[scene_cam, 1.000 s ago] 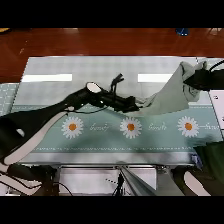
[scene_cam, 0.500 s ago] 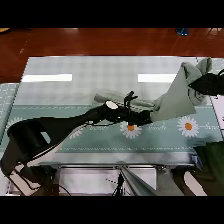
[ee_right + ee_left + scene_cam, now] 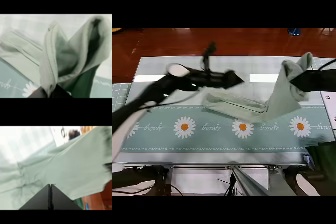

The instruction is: Fold the shirts.

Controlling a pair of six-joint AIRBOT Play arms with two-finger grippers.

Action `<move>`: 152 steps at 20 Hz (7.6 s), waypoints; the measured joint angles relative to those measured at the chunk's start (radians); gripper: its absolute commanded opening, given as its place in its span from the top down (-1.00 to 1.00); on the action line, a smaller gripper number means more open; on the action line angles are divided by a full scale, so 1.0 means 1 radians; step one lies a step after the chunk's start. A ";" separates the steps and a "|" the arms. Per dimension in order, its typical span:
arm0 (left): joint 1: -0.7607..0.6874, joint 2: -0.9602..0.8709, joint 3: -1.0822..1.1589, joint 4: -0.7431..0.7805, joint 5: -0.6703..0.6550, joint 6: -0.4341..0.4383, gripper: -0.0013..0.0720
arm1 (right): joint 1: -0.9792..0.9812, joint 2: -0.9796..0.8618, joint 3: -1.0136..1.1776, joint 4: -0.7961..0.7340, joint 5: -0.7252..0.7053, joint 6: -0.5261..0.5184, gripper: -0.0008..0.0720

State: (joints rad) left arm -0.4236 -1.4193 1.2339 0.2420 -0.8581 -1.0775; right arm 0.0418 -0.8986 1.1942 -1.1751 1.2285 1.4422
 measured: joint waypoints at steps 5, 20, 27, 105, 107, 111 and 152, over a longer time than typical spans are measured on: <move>0.318 0.246 0.000 0.041 -0.164 -0.023 0.90 | 0.225 -0.203 0.000 -0.007 -0.246 0.095 0.91; 0.562 0.518 -0.001 0.161 -0.401 -0.071 0.90 | 0.377 -0.475 0.000 0.103 -0.529 0.154 -0.35; 0.564 0.520 -0.001 0.257 -0.407 -0.073 0.90 | -0.085 -0.282 -0.123 -0.265 -0.043 0.122 -0.64; 0.786 0.115 -0.002 0.482 -0.145 0.097 -0.18 | -1.065 0.192 -0.180 -0.733 0.305 0.019 -0.23; 0.772 0.115 0.001 0.461 -0.107 0.112 -0.47 | -0.906 0.055 -0.083 -0.574 0.265 0.017 -0.23; 0.681 0.115 0.040 0.528 -0.122 0.092 -0.48 | -0.514 -0.236 0.144 -0.335 0.162 0.055 -0.62; 0.144 0.115 0.139 1.381 -0.355 -0.534 -1.00 | 0.066 -0.504 0.309 -0.301 0.206 0.125 -0.67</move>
State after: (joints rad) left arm -0.2794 -1.3041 1.3727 1.6234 -1.2133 -1.6112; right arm 0.1081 -1.4025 1.5036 -1.4765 1.4342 1.5673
